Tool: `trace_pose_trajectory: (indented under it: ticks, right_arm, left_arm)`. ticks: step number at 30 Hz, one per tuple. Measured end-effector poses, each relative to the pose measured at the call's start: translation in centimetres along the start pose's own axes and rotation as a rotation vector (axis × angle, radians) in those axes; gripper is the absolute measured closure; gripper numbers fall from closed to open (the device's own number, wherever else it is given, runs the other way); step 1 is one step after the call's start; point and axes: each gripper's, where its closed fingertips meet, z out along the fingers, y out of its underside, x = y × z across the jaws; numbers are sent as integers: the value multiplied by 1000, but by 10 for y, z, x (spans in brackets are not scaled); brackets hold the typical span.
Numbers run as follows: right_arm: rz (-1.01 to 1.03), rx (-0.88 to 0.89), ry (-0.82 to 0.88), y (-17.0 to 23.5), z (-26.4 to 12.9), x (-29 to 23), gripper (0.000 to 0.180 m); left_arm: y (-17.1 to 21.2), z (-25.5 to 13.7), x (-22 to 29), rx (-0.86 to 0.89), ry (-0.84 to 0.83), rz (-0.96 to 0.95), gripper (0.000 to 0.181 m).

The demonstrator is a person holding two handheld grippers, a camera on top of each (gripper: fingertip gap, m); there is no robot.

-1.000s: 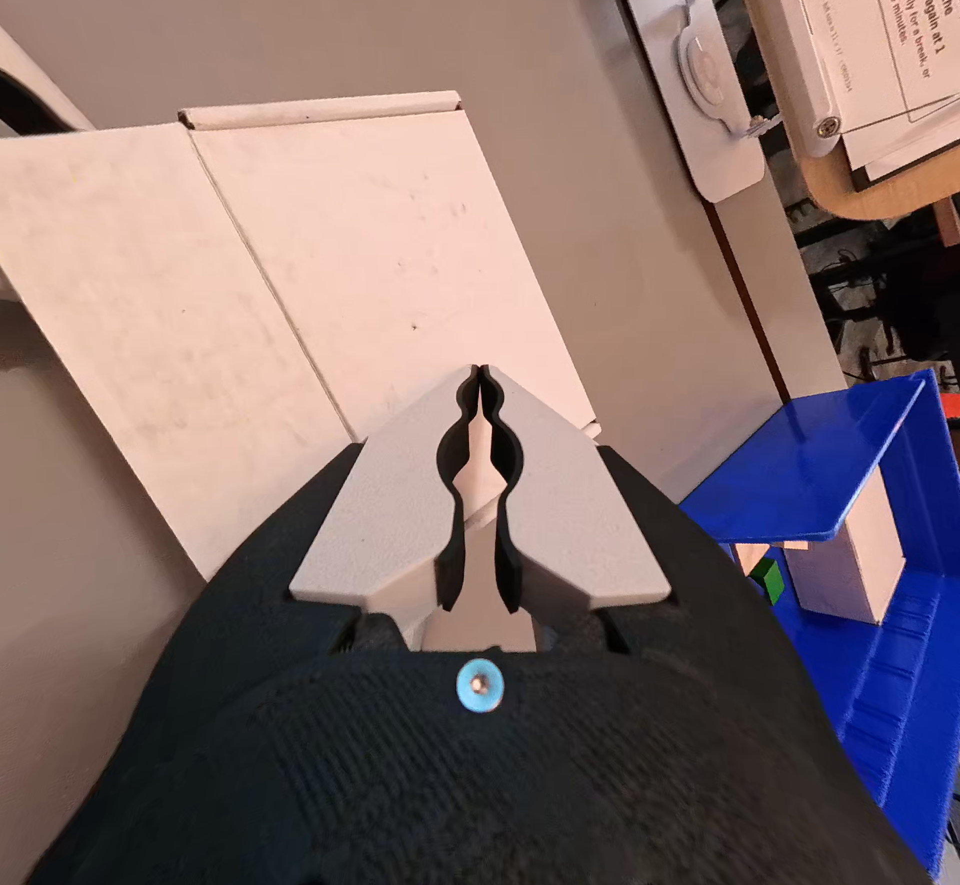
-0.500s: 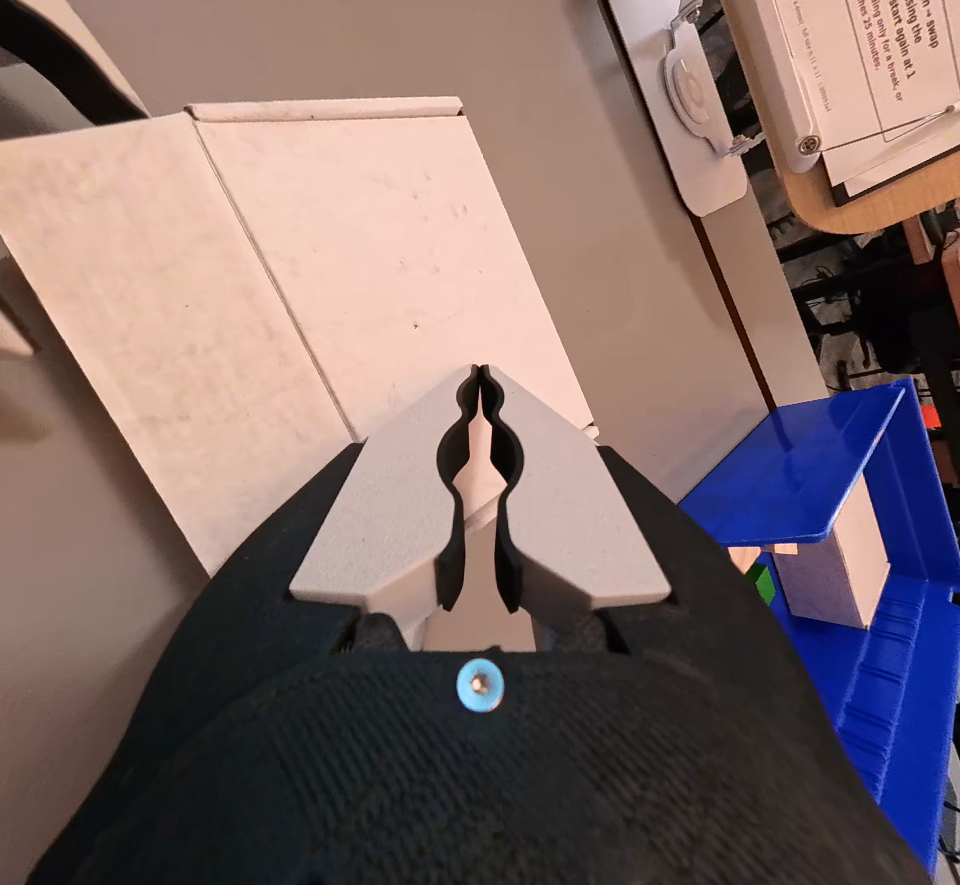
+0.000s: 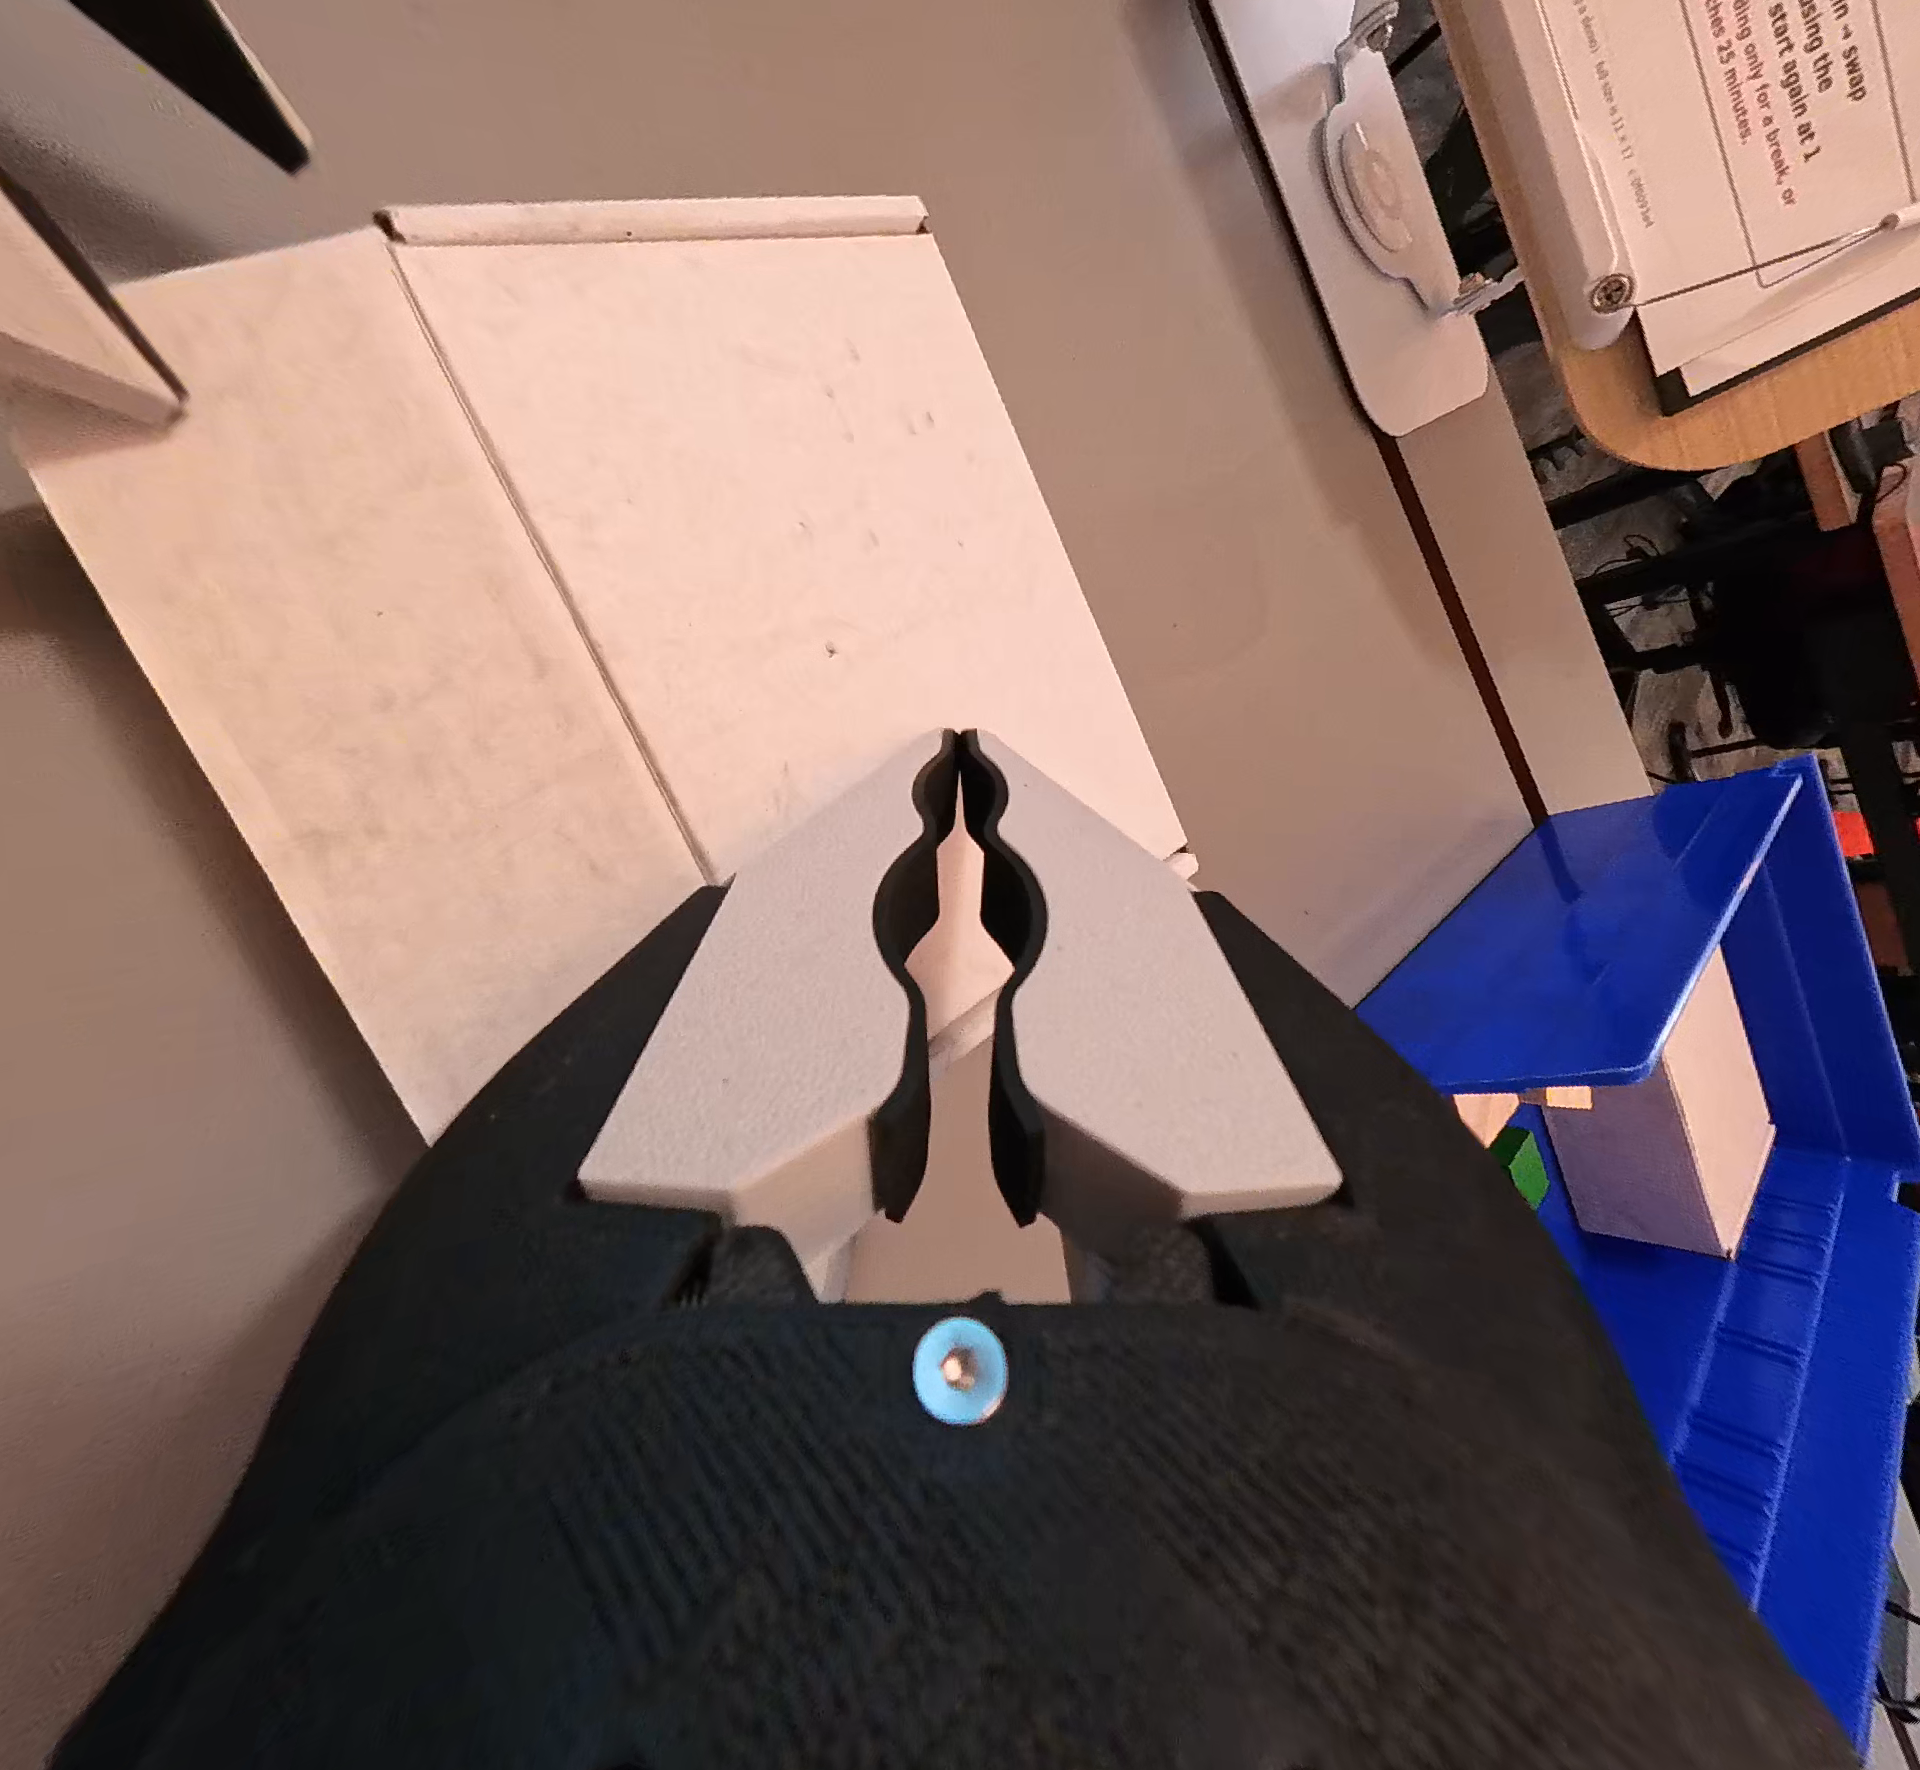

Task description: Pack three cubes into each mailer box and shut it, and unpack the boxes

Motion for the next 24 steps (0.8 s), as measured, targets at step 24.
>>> trace_pose_trajectory:
  ticks: [24]
  right_arm:
    - [21,3,-25,1,0,0,180]
  left_arm:
    - [4,3,14,-79,328,-102,161]
